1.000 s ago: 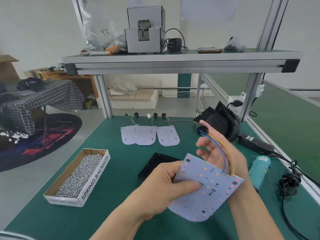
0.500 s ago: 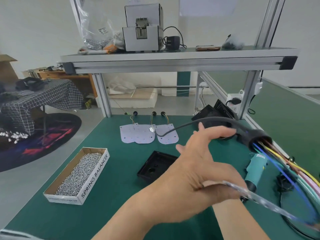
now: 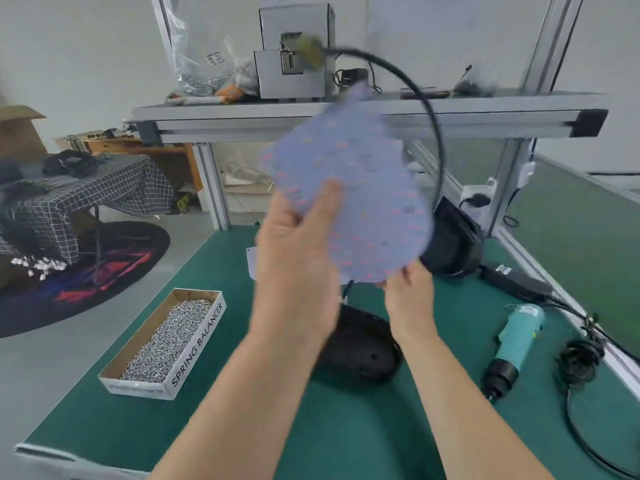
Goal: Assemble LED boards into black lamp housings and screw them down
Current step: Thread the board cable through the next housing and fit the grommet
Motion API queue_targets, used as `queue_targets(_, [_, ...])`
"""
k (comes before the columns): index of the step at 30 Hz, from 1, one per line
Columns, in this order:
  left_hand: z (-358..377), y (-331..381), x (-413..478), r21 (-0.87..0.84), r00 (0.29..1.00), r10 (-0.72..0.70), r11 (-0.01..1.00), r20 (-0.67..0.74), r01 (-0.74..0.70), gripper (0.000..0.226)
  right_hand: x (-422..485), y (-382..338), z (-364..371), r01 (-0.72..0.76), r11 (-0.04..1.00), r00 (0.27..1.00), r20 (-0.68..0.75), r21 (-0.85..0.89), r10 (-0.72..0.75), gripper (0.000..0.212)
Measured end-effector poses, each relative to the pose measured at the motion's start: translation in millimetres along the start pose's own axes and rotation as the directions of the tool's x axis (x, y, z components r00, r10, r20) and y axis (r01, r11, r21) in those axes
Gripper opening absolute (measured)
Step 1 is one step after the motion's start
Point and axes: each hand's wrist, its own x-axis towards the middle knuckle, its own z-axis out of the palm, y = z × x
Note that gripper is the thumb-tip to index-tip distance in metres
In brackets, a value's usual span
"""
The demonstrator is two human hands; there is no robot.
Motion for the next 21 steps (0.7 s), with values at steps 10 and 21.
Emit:
queue_targets(10, [-116.7,-40.4,-7.3,-0.354,0.633,-0.483,0.875,-0.605,0.330,0.021,9.3,-32.0,11.7,-0.045,0.990,0.995,0.096,0.131,0.032,0.030])
queue_targets(21, [-121.7,-85.3,-41.7,-0.379,0.444,-0.714,0.679,-0.542,0.629,0.027,1.7,4.1,10.7,-0.221,0.959,0.974,0.084,0.178,0.209,0.030])
